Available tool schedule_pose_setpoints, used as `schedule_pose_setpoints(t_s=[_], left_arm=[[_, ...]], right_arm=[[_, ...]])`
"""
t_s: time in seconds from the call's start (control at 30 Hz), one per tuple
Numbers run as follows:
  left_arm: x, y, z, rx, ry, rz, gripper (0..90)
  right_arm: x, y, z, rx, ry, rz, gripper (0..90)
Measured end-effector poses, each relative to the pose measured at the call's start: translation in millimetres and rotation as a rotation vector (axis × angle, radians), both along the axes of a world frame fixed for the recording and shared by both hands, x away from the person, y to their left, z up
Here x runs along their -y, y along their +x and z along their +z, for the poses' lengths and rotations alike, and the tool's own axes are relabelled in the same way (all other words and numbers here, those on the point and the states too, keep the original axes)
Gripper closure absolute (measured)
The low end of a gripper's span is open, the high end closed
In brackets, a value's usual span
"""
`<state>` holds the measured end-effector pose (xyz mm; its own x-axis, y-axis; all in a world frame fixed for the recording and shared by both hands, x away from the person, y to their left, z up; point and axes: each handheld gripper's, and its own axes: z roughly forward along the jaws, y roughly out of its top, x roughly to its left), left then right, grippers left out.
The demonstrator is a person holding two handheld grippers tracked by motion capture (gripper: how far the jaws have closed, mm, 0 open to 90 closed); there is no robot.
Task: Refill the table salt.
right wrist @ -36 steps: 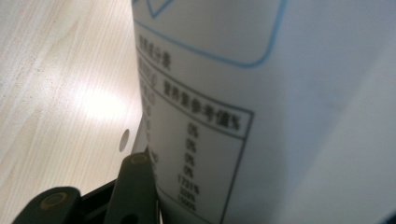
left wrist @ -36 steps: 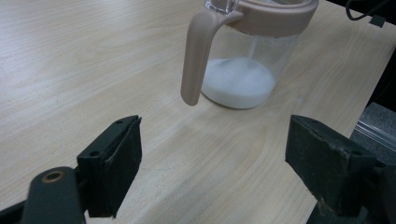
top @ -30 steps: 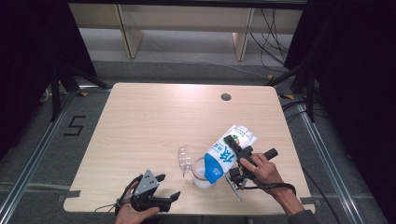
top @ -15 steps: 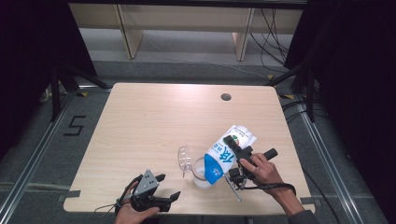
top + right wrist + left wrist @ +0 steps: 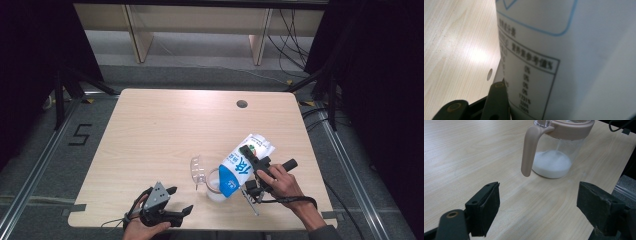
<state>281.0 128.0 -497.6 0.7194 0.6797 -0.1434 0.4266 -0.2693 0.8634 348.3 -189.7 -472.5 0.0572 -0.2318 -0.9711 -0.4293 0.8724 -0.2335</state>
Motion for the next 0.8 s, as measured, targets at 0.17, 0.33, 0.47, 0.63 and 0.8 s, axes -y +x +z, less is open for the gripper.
schedule_pose_setpoints(t_s=[0.17,0.33,0.47,0.63,0.8], left_arm=[[0.0,0.0,0.0,-0.001,-0.001,0.001,18.4],[0.0,-0.1,0.1,-0.001,0.0,0.0,18.4],[-0.1,0.0,0.1,-0.001,0.0,0.001,18.4],[0.0,0.0,0.0,-0.001,-0.001,0.0,18.4],[-0.1,0.1,0.1,-0.001,0.0,0.001,18.3]], right_arm=[[-1.1,-0.1,2.7,0.021,-0.029,0.014,59.9],[0.3,0.0,0.9,0.003,-0.003,0.0,60.4],[0.4,-0.1,0.9,0.002,-0.001,-0.001,60.6],[0.1,-0.2,0.2,0.0,-0.003,-0.002,60.9],[0.3,0.0,1.1,0.002,-0.004,0.001,61.3]])
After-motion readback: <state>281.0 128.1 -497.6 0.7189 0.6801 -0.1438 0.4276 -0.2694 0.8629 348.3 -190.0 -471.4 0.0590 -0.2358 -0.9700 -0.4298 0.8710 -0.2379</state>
